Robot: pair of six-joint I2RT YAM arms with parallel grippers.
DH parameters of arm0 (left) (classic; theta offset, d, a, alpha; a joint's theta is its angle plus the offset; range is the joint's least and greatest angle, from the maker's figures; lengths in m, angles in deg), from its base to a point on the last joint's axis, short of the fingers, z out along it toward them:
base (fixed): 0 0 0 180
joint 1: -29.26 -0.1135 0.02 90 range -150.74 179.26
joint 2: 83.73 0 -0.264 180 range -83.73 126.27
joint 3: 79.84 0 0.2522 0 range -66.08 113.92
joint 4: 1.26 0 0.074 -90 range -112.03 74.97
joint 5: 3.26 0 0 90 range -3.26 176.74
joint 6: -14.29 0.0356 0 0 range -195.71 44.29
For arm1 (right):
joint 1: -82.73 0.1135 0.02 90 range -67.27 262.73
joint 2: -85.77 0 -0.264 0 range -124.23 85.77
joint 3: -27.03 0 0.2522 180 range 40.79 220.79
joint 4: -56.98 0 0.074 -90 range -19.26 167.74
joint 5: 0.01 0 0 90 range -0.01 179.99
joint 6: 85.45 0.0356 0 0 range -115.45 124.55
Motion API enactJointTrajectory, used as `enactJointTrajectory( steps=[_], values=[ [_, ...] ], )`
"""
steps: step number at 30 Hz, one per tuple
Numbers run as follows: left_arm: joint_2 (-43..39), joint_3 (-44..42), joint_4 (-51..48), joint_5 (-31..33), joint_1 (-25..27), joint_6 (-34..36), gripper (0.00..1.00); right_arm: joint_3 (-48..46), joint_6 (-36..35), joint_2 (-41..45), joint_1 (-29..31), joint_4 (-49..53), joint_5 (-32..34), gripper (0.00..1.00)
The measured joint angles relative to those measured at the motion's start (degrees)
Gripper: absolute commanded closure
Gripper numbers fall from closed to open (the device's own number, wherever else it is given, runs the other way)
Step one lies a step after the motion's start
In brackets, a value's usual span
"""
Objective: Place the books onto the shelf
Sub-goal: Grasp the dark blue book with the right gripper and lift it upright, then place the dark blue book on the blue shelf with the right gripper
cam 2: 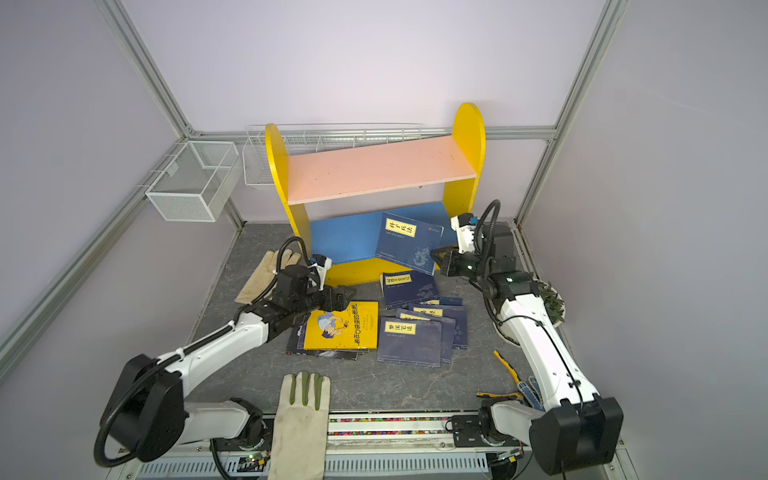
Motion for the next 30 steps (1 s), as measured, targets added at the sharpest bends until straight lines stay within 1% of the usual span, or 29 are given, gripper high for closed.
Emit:
enactJointTrajectory(
  steps=[4, 6, 8, 11, 14, 20, 26, 30],
  values=[
    [-9.5, -5.4, 0.7, 17.7, -0.4, -8.2, 0.04, 5.3, 1.3, -9.9, 4.9, -3.4, -0.7, 0.94],
    [-12.5, -6.9, -0.8, 24.8, -0.8, -12.1, 0.04, 7.6, 2.3, -14.7, 6.5, -4.9, -0.9, 0.94],
    [-13.7, -7.0, -2.8, 30.5, -1.1, -15.4, 0.03, 10.0, 3.0, -19.2, 7.7, -5.9, -0.8, 0.94],
    [-13.8, -7.0, -5.4, 35.5, -1.5, -18.1, 0.03, 15.1, 3.4, -26.3, 9.0, -6.2, -1.0, 0.94],
    [-13.5, -7.0, -7.6, 37.4, -2.4, -19.6, 0.03, 22.1, 3.4, -33.0, 10.0, -5.8, -2.4, 0.94],
    [-13.5, -7.0, -8.7, 37.5, -5.0, -21.3, 0.03, 33.1, 2.9, -41.6, 11.1, -2.0, -7.3, 0.93],
    [-13.1, -7.0, -8.9, 36.6, -5.1, -21.7, 0.03, 43.9, 0.2, -49.7, 11.1, 5.5, -14.7, 0.93],
    [-12.2, -7.0, -8.8, 35.7, -5.1, -21.9, 0.03, 48.8, 0.0, -54.9, 11.0, 9.4, -17.4, 0.93]
  ],
)
